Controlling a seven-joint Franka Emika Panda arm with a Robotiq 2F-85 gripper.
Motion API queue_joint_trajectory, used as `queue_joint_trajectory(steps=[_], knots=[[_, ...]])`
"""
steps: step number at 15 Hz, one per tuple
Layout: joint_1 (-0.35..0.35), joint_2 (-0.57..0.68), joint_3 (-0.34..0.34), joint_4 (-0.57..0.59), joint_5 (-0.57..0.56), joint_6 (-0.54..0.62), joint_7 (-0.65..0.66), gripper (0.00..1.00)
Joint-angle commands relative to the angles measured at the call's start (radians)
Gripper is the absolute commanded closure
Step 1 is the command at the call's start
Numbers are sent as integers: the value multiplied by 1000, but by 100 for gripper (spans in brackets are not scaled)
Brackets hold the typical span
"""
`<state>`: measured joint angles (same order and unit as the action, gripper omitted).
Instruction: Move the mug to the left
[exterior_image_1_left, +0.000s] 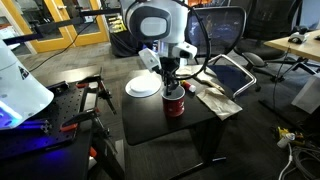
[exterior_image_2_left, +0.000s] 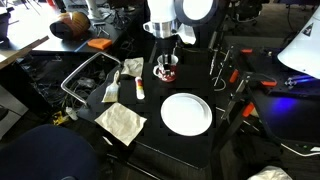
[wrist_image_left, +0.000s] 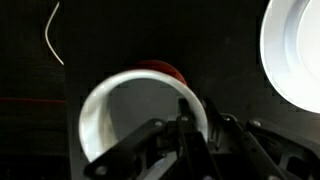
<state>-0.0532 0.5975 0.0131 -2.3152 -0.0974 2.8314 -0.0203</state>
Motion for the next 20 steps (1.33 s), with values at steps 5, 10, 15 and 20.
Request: queue_joint_trajectory(steps=[5, 10, 15, 20], knots=[[-18, -12, 35, -3, 41, 11, -40, 98], [19, -31, 58, -2, 30, 11, -29, 98], [94, -36, 47, 28, 4, 8, -9, 98], [145, -32, 48, 81, -8, -6, -13, 98]])
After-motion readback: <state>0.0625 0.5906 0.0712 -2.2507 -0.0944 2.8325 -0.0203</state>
